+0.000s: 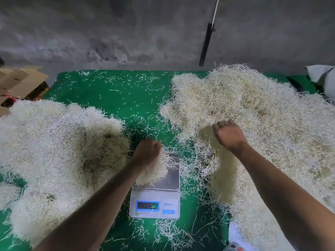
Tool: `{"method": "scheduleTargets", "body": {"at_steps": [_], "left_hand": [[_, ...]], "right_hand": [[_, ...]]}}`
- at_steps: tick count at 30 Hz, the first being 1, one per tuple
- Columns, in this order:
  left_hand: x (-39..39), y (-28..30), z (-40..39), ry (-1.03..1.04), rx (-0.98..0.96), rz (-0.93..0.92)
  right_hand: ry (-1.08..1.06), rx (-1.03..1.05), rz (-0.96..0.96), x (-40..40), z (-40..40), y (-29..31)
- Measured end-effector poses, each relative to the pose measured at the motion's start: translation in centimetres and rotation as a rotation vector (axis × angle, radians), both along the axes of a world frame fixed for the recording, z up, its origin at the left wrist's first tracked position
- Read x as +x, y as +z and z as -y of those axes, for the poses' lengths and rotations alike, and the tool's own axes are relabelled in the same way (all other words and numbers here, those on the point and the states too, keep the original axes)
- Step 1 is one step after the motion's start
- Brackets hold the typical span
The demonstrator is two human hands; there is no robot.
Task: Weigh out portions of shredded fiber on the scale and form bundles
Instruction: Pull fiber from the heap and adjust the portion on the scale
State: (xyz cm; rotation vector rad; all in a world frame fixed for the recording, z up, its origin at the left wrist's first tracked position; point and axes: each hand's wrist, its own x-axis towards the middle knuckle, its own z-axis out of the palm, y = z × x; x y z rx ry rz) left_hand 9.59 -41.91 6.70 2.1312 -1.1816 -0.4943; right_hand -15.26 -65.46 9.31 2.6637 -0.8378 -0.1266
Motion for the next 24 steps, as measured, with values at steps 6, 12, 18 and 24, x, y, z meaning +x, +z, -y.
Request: {"method": "scheduleTargets", "body": {"at_steps": [6, 12, 18, 24], "left_hand": [[-1.5, 1.0, -1.3, -0.030, 0.007, 0.121], [-2.3, 1.7, -5.5, -0.089, -0.143, 0.115], [-4.4, -1.0, -12.7, 0.074, -0.070, 0.018], [-6.7, -4.8, -19.3, 0.146, 0.015, -0.119]], "right_hand": [[-0.153, 0.389, 0.114, 2.8, -2.8, 2.6], [-0.192, -0.016, -0.085, 2.8, -9.2, 5.0], [-0.302, 0.202, -0.059, 0.8, -16.6, 0.0], [-0.235, 0.333, -0.310, -2.2, -26.5, -7.4]]}}
